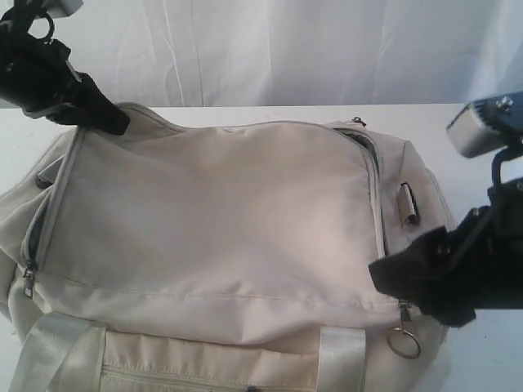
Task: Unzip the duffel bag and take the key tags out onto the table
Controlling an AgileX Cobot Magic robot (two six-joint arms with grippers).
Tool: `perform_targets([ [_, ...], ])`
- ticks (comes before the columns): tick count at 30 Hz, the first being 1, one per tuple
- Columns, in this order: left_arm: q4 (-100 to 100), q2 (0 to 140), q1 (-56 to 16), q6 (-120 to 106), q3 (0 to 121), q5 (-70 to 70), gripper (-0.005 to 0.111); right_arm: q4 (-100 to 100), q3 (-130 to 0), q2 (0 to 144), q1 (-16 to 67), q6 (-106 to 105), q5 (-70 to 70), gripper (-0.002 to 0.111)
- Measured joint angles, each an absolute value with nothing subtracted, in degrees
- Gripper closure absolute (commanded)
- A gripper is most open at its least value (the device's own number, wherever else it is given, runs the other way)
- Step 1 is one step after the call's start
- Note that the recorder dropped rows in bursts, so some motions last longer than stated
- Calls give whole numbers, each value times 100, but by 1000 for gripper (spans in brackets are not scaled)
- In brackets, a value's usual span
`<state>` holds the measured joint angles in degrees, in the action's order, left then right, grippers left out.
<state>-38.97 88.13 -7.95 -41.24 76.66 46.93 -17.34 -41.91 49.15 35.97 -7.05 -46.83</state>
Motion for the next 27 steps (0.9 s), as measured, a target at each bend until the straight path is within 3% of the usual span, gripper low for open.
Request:
perform_targets([
  [9,-3729,8834,-795,-4084,7666,4763,107,-409,-4383,5115,3597,-93,-3546,37],
  [15,-3729,9017,-795,-4061,7666,4775,107,1587,-4479,6101,3597,1477,-3101,37],
  [20,-3729,9087,-795,-4047,7666,4775,107,1786,-4862,7156,3597,1814,-2650,38],
  [24,-3749,9167,-795,-4038,7666,4775,107,1726,-5263,7747,3597,1846,-2499,48],
  [27,-3762,9260,-795,-4038,7666,4775,107,1706,-5475,8117,3597,1846,-2465,66],
])
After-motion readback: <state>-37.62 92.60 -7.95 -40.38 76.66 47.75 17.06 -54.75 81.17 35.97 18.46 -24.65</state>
